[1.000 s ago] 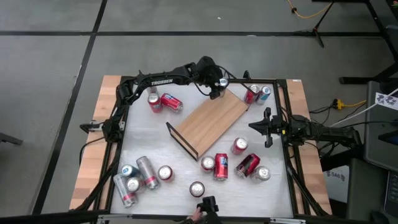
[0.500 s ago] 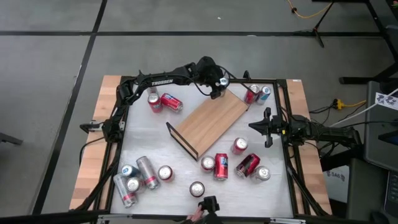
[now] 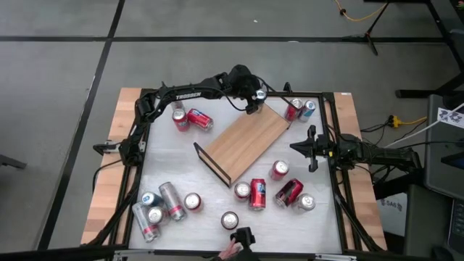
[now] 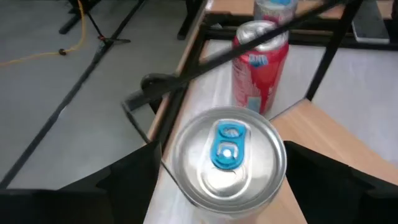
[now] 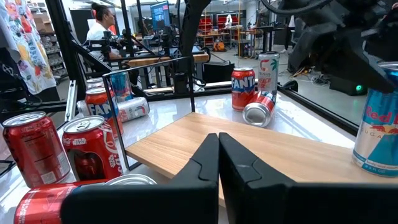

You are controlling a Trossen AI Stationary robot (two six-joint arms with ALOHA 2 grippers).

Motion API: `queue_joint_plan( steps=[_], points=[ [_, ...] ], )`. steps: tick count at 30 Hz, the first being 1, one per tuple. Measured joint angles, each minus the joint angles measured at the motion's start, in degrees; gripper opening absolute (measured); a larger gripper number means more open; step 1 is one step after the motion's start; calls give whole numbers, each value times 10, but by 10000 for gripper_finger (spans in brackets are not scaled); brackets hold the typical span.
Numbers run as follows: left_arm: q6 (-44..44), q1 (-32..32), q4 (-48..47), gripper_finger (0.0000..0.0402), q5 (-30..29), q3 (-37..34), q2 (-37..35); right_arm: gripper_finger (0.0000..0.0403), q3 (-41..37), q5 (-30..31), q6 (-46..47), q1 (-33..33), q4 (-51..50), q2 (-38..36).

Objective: Place canned beverage on shelf
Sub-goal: Put the blue soda can on the shelf, then put the white pink soda can on the shelf

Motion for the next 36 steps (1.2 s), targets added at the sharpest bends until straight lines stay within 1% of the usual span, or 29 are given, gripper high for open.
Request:
queue_joint_plan(
  steps=[12, 18, 23, 31, 36],
  points=[
    [-2, -6, -5, 322, -18, 0, -51, 0, 0, 0, 0, 0, 0, 0],
    [-2, -7, -51, 322, -42, 0, -99, 0, 0, 0, 0, 0, 0, 0],
    [-2, -3, -158, 322, -76, 0, -156, 0, 0, 0, 0, 0, 0, 0],
    [-3, 33, -407, 322, -144, 0, -267, 0, 0, 0, 0, 0, 0, 0],
    [-55, 81, -556, 322, -154, 0, -321, 0, 0, 0, 0, 0, 1, 0]
  ],
)
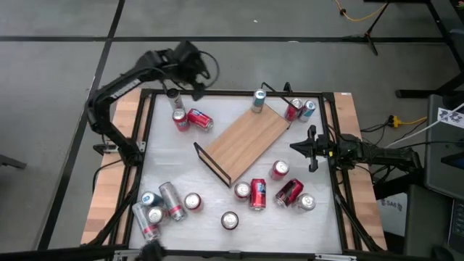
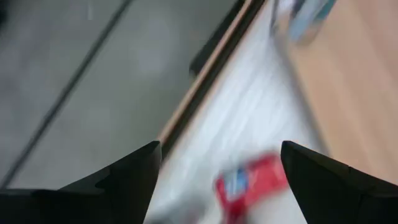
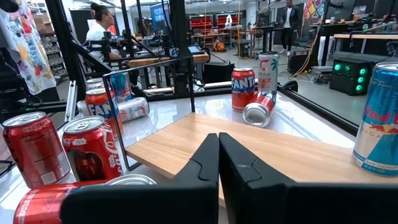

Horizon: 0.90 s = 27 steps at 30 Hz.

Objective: Place canned beverage on shelf
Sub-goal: Put the white pink soda can on the shelf

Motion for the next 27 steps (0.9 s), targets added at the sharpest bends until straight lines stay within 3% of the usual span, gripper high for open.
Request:
queue_joint_plan(
  steps=[4, 10, 20, 27],
  points=[
    [-24, 41, -75, 322, -4, 0, -16, 0, 0, 0, 0, 0, 0, 0],
    [-35, 89, -89, 322, -5, -16, -18, 0, 0, 0, 0, 0, 0, 0],
    [-37, 121, -82, 322, -4, -151, -18, 0, 0, 0, 0, 0, 0, 0],
    [-36, 134, -12, 322, -34, -223, -18, 0, 0, 0, 0, 0, 0, 0]
  ],
)
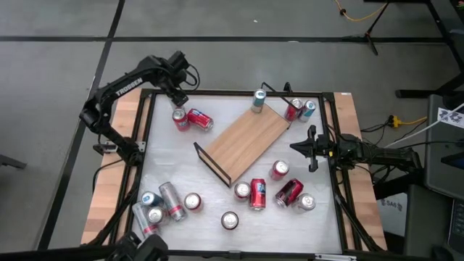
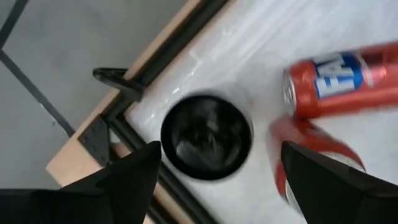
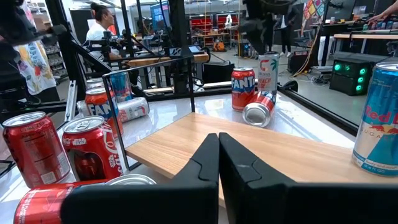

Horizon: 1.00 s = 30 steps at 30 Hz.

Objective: Place canned beverage on shelf
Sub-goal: Put the white pink soda can on the shelf

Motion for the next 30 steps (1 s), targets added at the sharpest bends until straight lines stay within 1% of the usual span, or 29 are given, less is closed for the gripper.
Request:
queue_joint_plan(
  steps=[5, 15, 19, 25, 30],
  points=[
    [3, 8, 43, 322, 4, -23, 0, 0, 0, 0, 0, 0, 0, 0],
    [5, 28, 64, 322, -9, -55, -1, 0, 0, 0, 0, 0, 0, 0],
    [3, 25, 64, 322, -5, -55, -1, 0, 0, 0, 0, 0, 0, 0],
    [2, 13, 61, 322, 18, -58, 1, 0, 0, 0, 0, 0, 0, 0],
    [2, 3, 62, 322, 14, -57, 1, 0, 0, 0, 0, 0, 0, 0]
  ],
)
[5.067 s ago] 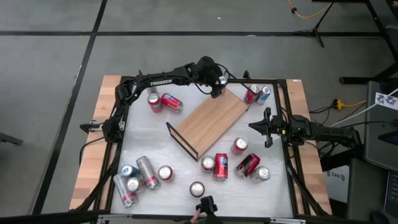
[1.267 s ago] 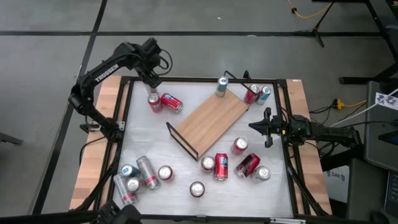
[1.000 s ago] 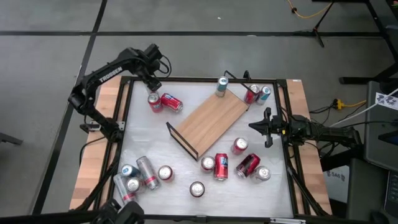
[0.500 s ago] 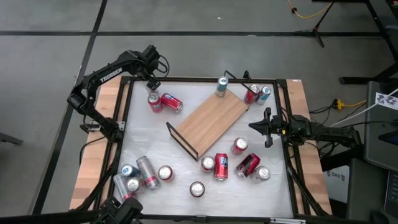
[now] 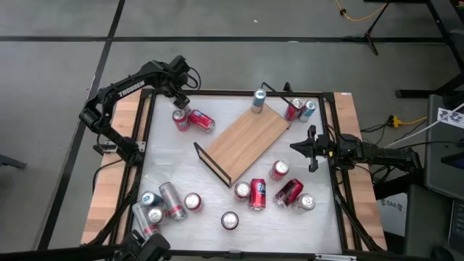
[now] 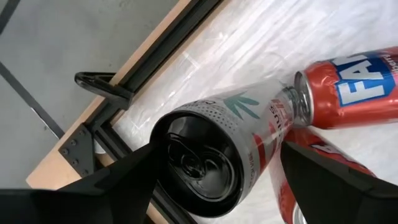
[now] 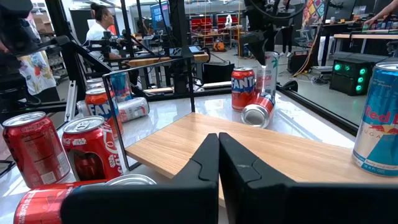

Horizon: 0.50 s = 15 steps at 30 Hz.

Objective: Place canned beverage on shelf
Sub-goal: Put the white pink soda can on the shelf

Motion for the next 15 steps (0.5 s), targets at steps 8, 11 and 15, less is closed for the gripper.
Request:
queue_joint_plan(
  steps=[8, 11, 15],
  points=[
    [-3, -18, 0, 322, -5, 1, 0, 0, 0, 0, 0, 0, 0, 0],
    [-4, -29, 1, 322, -6, 1, -1, 0, 0, 0, 0, 0, 0, 0],
    [-4, -46, 1, 322, -4, 2, -1, 0, 0, 0, 0, 0, 0, 0]
  ],
)
